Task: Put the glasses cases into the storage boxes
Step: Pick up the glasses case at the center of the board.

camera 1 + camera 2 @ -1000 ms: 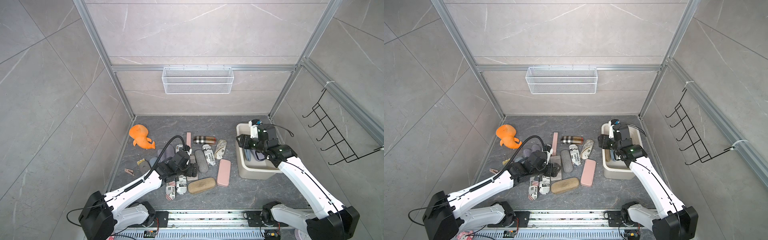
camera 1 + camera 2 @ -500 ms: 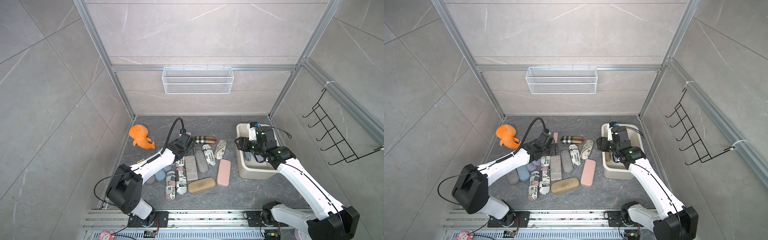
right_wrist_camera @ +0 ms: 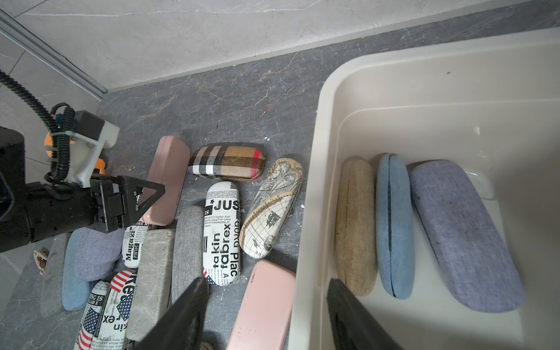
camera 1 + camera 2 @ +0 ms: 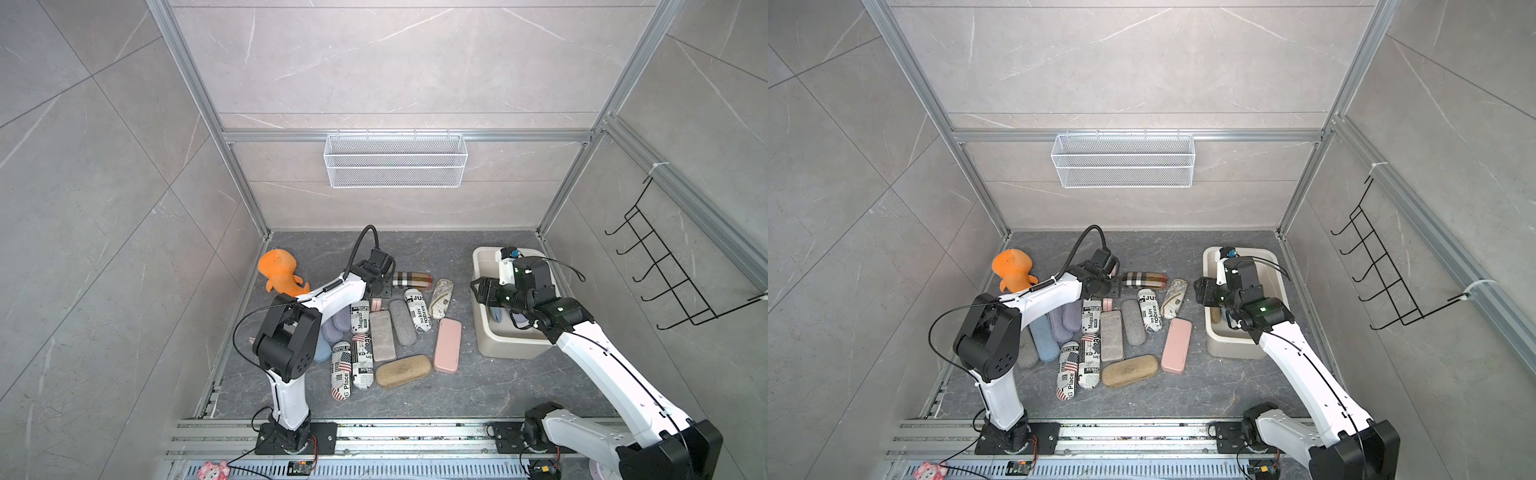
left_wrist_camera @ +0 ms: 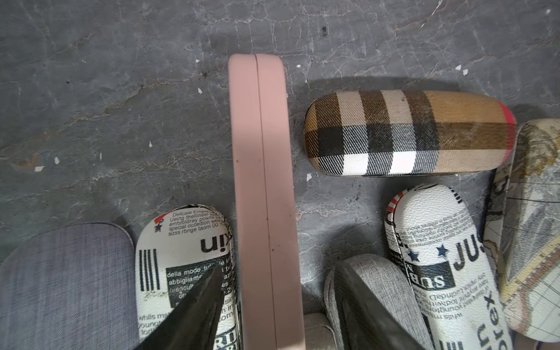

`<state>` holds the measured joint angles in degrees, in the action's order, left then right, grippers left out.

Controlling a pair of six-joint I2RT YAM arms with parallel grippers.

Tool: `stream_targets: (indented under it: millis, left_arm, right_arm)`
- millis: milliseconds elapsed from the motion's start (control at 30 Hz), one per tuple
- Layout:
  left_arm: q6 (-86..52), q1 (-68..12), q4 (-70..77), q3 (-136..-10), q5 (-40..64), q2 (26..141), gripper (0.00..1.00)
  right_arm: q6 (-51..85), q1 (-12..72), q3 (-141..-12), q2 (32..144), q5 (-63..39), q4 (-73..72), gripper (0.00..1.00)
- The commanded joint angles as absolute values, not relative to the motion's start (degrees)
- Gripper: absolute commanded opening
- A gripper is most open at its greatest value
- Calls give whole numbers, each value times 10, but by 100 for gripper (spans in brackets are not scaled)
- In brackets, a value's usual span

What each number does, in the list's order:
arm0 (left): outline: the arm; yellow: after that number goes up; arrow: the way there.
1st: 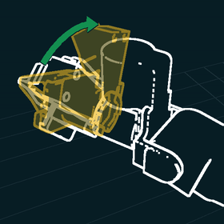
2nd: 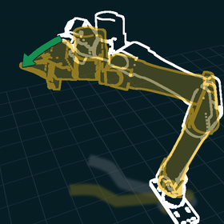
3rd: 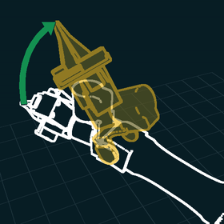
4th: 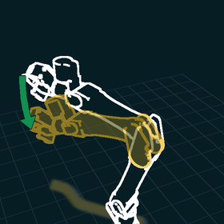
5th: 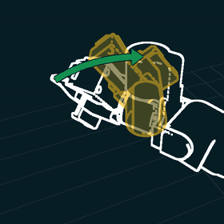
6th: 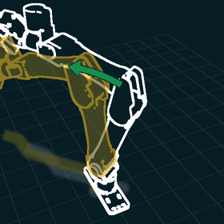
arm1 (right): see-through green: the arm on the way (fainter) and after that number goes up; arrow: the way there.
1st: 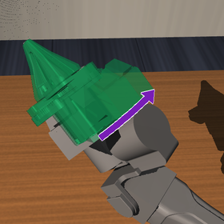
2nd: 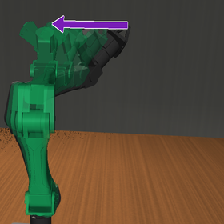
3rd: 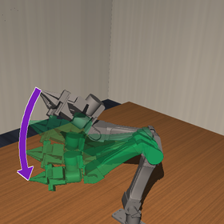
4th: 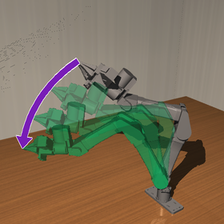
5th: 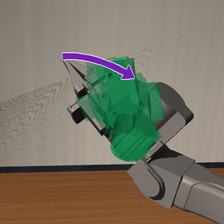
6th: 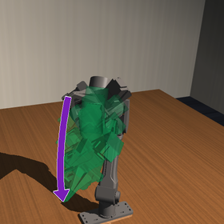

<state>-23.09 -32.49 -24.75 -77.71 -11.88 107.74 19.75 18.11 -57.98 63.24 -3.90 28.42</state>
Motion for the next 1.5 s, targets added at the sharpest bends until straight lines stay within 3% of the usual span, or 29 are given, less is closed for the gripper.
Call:
stream_targets:
  millis: [0,267,667,867,1200,1467]
  left_arm:
    - [-223,-324,-278,-800,-127,1098,59]
    - [-236,-331,-291,-785,-148,1108,53]
    - [-236,-339,-301,-788,-165,1084,33]
    - [-233,-339,-293,-788,-173,1051,28]
    - [-205,-340,-177,-700,-121,941,24]
    - [-187,-341,12,-556,-7,791,23]
  right_arm:
    - [200,184,-570,623,-35,269,65]
    - [202,184,-566,624,-38,259,64]
    - [205,185,-565,621,-48,255,63]
    - [206,184,-575,624,-59,253,62]
    - [208,184,-572,613,-61,253,62]
    - [217,185,-593,609,-83,261,63]
